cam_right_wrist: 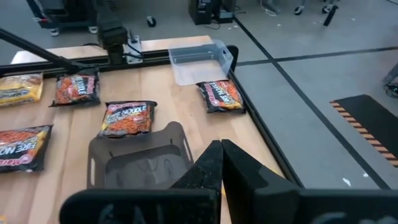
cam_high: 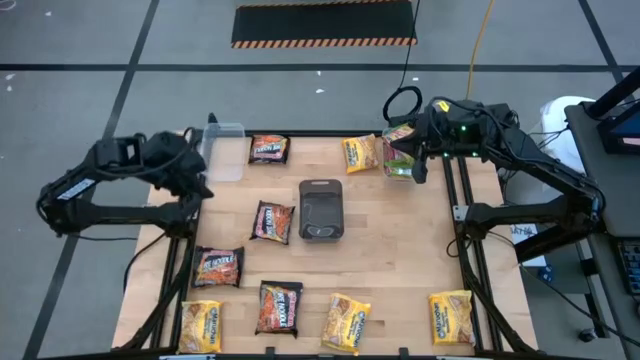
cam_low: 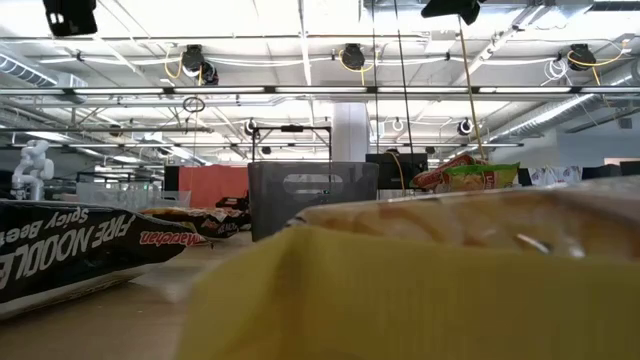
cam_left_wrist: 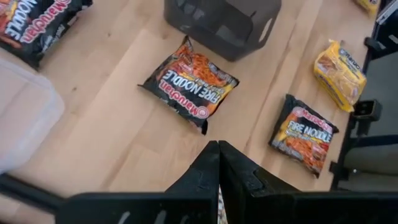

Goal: Sort Maruchan noodles
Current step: Put the middle right black noodle pack into the black bin

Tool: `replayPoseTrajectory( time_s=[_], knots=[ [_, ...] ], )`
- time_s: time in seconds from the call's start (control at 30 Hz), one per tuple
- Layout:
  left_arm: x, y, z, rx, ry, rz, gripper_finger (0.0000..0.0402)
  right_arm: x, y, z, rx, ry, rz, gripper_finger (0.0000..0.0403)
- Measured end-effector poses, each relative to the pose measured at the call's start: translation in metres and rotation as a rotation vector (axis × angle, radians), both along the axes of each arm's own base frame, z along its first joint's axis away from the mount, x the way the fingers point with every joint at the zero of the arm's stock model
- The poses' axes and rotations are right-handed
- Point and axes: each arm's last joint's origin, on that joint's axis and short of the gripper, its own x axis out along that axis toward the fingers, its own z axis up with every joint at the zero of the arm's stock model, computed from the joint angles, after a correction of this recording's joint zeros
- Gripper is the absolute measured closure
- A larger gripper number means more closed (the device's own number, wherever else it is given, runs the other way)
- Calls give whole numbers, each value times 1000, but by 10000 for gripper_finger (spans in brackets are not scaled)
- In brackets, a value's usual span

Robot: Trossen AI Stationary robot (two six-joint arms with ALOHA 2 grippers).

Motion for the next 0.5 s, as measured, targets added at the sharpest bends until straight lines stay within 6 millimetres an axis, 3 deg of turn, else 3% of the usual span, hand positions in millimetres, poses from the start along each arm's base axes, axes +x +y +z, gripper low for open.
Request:
replayPoseTrajectory(
  time_s=[0.23,0.5],
  knots=[
    [7,-9,-42,-21,-8,36,396,4,7,-1,3,4,50,403],
    [48,-28,-98,-109,-40,-37,396,16,20,-5,-4,34,143,403]
  ],
)
